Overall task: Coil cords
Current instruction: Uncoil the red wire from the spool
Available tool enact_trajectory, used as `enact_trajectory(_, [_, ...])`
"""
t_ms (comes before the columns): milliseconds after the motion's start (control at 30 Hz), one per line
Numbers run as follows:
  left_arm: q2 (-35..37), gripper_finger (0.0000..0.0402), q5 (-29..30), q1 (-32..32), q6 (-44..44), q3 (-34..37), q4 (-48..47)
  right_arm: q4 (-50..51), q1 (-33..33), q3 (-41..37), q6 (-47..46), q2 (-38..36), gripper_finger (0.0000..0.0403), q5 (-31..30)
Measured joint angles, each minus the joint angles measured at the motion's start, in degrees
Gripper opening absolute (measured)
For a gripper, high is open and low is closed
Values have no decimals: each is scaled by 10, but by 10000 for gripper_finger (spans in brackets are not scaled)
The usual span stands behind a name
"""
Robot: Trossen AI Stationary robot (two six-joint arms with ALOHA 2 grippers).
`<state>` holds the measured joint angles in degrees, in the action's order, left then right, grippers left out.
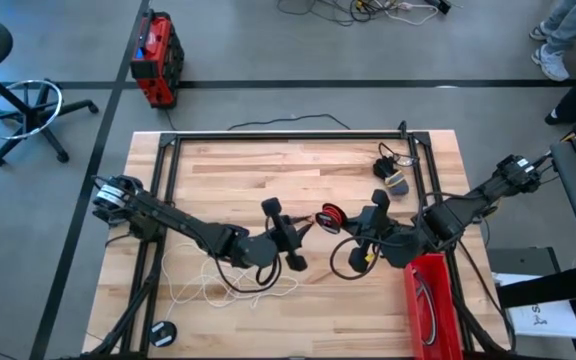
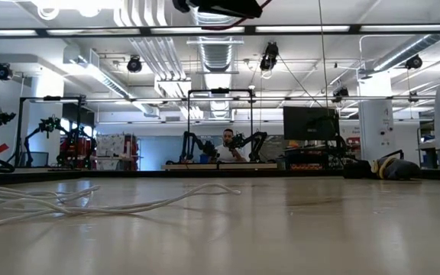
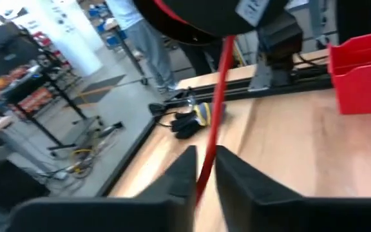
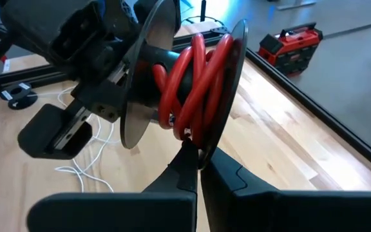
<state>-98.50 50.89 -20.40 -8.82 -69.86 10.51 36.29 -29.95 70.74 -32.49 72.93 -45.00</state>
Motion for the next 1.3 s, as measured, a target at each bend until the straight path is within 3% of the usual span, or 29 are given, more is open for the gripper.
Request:
enact_trajectory(100, [0,10,-23,0,9,1,-1,-1,0,0,0,0,0,0])
enact_trajectory(600, [0,1,-214,-26,24,-39,44,15,47,-11,16,22,0,7])
enact_trajectory(700, [0,1,-212,-27,26,-49,43,18,51,-11,21,42,0,30])
enact_trajectory(833, [23,1,-155,-30,30,-54,-3,26,45,-11,25,64,0,78])
enact_trajectory(967, [69,1,-42,-31,74,-45,-116,29,24,-12,25,67,0,125])
enact_trajectory(1067, [92,0,3,-30,161,-38,-241,28,3,-12,25,55,0,137])
enact_trajectory(1200, [102,0,-1,-29,263,-6,-311,22,-17,-3,31,27,0,135])
enact_trajectory(1300, [98,0,-71,-28,293,42,-267,22,-21,13,48,9,0,103])
